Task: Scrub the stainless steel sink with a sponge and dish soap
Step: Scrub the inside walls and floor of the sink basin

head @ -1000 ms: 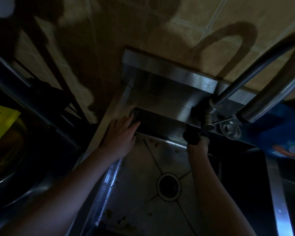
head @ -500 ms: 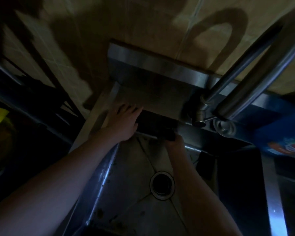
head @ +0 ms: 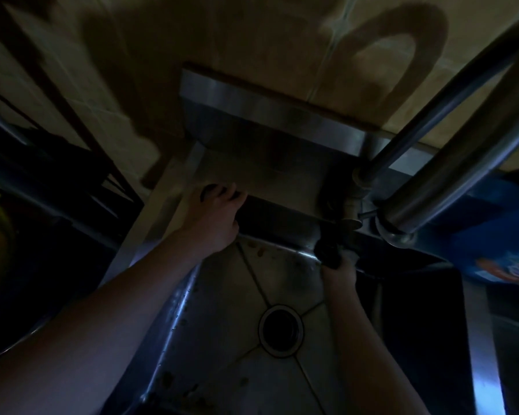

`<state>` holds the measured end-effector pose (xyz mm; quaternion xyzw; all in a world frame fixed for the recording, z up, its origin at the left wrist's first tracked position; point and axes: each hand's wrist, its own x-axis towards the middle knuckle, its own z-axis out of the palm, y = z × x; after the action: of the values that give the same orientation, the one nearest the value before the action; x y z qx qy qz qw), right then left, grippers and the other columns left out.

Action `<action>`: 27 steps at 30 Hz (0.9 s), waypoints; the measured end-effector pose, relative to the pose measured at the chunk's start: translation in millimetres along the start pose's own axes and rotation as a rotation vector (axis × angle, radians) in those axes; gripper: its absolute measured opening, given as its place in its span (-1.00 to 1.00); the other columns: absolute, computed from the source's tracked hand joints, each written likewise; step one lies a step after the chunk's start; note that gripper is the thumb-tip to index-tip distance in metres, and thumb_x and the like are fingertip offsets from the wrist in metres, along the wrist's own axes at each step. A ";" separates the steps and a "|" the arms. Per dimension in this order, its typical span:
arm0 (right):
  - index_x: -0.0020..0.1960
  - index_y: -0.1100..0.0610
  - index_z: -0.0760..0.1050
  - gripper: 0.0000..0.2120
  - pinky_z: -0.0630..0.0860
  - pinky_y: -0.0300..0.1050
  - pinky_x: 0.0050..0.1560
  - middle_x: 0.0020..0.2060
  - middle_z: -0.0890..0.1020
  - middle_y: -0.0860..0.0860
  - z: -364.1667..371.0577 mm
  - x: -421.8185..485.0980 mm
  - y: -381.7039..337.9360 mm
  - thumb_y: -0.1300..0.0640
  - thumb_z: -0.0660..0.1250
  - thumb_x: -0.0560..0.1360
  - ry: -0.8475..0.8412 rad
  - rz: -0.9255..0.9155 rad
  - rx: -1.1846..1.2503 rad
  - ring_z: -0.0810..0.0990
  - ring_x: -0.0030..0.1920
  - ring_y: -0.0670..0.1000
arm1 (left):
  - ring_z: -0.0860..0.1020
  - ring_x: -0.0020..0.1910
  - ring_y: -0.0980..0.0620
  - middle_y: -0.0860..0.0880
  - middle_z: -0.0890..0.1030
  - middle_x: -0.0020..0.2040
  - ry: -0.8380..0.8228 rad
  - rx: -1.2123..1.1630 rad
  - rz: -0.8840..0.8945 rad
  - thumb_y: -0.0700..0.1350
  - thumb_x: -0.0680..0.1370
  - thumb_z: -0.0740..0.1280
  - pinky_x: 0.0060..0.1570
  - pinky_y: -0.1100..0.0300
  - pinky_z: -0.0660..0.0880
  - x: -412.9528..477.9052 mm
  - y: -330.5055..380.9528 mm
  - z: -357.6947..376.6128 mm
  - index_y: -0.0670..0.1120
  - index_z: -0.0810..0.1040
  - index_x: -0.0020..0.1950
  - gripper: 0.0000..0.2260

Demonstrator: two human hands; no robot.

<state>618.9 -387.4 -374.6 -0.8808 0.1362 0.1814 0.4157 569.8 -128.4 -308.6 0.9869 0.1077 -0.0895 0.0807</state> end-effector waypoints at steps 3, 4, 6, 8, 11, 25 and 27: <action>0.22 0.08 0.41 -0.65 0.48 -0.15 -0.18 -0.05 0.58 0.08 52.0 -13.8 -17.3 0.13 0.34 0.45 -0.015 -0.064 -0.056 0.56 -0.12 0.06 | 0.20 0.44 -0.15 -0.10 0.17 0.52 -0.012 0.003 0.014 -0.03 0.48 0.28 0.35 -0.12 0.15 2.3 1.6 -2.2 0.00 0.18 0.48 -0.41; 0.25 0.08 0.38 -0.62 0.51 -0.11 -0.11 0.00 0.58 0.10 70.6 -21.2 -26.9 0.14 0.34 0.45 -0.082 -0.127 -0.050 0.57 -0.08 0.07 | 0.21 0.43 -0.16 -0.11 0.18 0.52 -0.014 0.019 0.025 -0.02 0.47 0.28 0.35 -0.13 0.16 3.7 2.1 -3.4 -0.01 0.18 0.48 -0.40; 0.34 0.17 0.33 -0.59 0.54 -0.03 0.05 0.09 0.56 0.17 107.9 -32.0 -53.1 0.21 0.29 0.52 -0.222 -0.139 0.191 0.56 0.05 0.12 | 0.23 0.42 -0.16 -0.11 0.19 0.52 -0.021 0.036 0.030 -0.02 0.46 0.29 0.36 -0.14 0.17 6.1 0.8 -5.8 0.00 0.19 0.48 -0.40; 0.35 0.19 0.35 -0.67 0.52 -0.01 0.13 0.11 0.56 0.18 133.8 -41.1 -73.3 0.19 0.18 0.59 -0.271 -0.079 0.254 0.55 0.11 0.14 | 0.21 0.43 -0.17 -0.11 0.17 0.53 -0.053 0.004 0.033 -0.04 0.46 0.29 0.39 -0.15 0.17 7.3 -1.8 -7.0 0.00 0.18 0.49 -0.39; 0.30 0.18 0.40 -0.72 0.46 -0.06 0.15 0.15 0.56 0.19 143.9 -47.7 -79.6 0.17 0.16 0.61 -0.297 -0.028 0.235 0.54 0.16 0.14 | 0.19 0.44 -0.17 -0.11 0.15 0.53 -0.080 -0.012 0.028 -0.06 0.48 0.27 0.42 -0.14 0.13 6.6 -1.5 -7.7 0.01 0.16 0.50 -0.39; 0.19 0.42 0.45 -0.70 0.42 -0.48 -0.35 -0.17 0.57 0.22 -23.0 5.6 5.7 0.49 0.24 0.46 0.034 0.010 0.107 0.51 -0.12 0.07 | 0.17 0.44 -0.15 -0.05 0.15 0.54 -0.042 0.033 0.020 -0.03 0.49 0.26 0.40 -0.14 0.05 1.5 -1.8 -7.7 0.07 0.13 0.50 -0.40; 0.17 0.44 0.45 -0.69 0.44 -0.41 -0.40 -0.14 0.56 0.26 -41.5 8.3 12.6 0.52 0.24 0.43 0.095 0.041 0.112 0.52 -0.14 0.10 | 0.16 0.44 -0.15 -0.05 0.14 0.54 -0.038 0.032 0.024 -0.03 0.49 0.26 0.40 -0.14 0.04 1.0 -2.3 -7.9 0.07 0.13 0.50 -0.40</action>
<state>630.0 -428.4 -362.4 -0.8608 0.1839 0.1398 0.4535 571.4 -124.6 -301.4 0.9873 0.0930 -0.1091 0.0680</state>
